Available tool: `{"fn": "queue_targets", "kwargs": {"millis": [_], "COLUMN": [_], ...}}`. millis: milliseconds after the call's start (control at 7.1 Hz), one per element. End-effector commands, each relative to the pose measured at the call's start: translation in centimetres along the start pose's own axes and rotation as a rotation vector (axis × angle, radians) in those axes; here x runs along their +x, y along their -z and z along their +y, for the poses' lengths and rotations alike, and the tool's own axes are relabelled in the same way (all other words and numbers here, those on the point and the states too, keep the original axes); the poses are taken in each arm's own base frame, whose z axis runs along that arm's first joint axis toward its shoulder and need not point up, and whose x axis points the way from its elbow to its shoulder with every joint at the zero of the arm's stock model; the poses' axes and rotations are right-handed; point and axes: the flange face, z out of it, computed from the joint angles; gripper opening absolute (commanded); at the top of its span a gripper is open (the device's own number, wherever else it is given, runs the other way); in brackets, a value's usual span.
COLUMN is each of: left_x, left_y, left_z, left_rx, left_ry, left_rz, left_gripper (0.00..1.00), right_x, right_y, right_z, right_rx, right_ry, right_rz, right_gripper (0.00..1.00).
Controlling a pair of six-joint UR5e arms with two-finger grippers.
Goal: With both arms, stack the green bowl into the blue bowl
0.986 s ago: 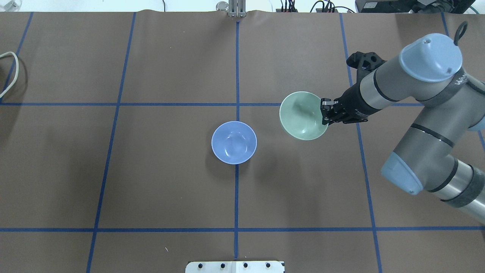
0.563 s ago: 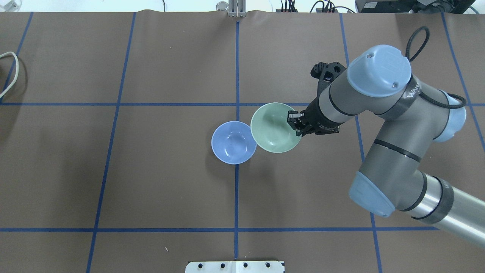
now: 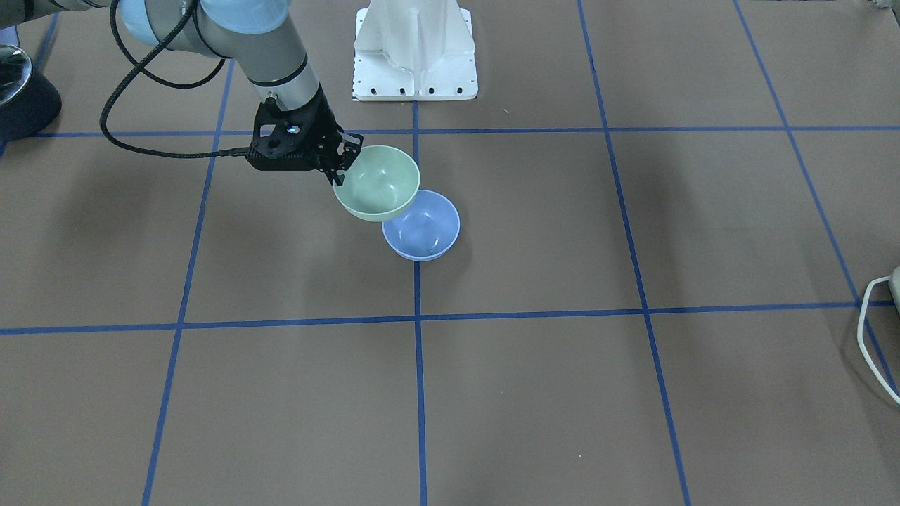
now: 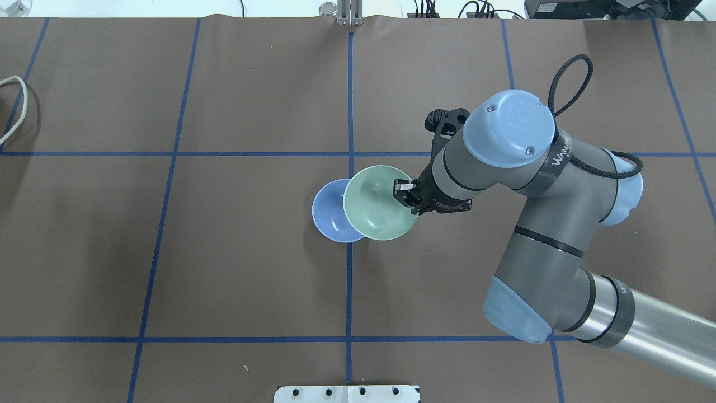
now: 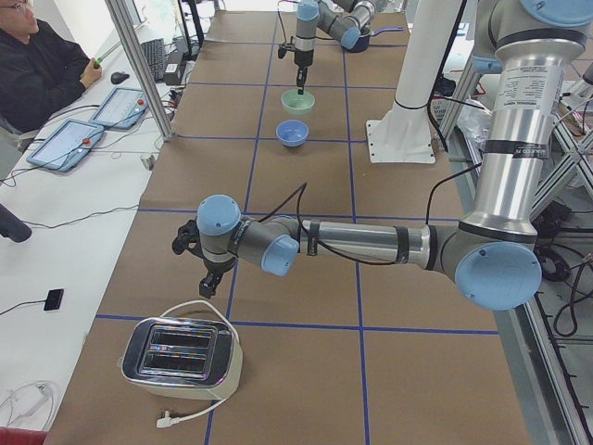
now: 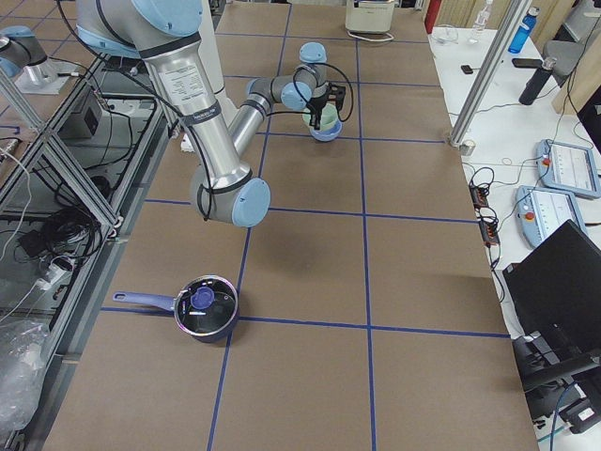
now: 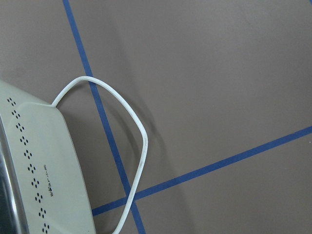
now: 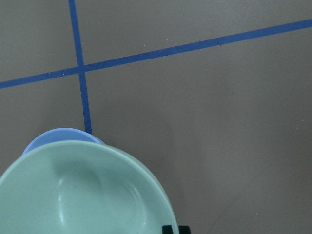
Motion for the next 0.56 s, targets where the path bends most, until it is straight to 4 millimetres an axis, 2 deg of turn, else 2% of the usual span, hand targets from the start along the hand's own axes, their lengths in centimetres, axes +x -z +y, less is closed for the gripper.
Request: {"fn": "queue_targets", "kwargs": {"millis": [0,282,423], "left_x": [-0.8,-1.1,-1.0], "left_y": [1.5,1.8,2.0], "left_z": [0.0,0.5,0.5], "left_rx": [0.030,0.037,0.041], "left_ry": [0.012,0.014,0.010], "left_rz": [0.010,0.013,0.014], "left_gripper": [0.97,0.97,0.97], "right_x": [-2.3,-4.7,-4.8], "right_y": [-1.3,-2.3,-2.7], "right_z": [-0.5,-1.4,-1.5], "right_rx": [0.004,0.002,0.000], "right_ry": [-0.004,-0.007,-0.008], "right_rz": [0.010,0.019,0.022], "right_gripper": [0.00,0.00,0.00]}}
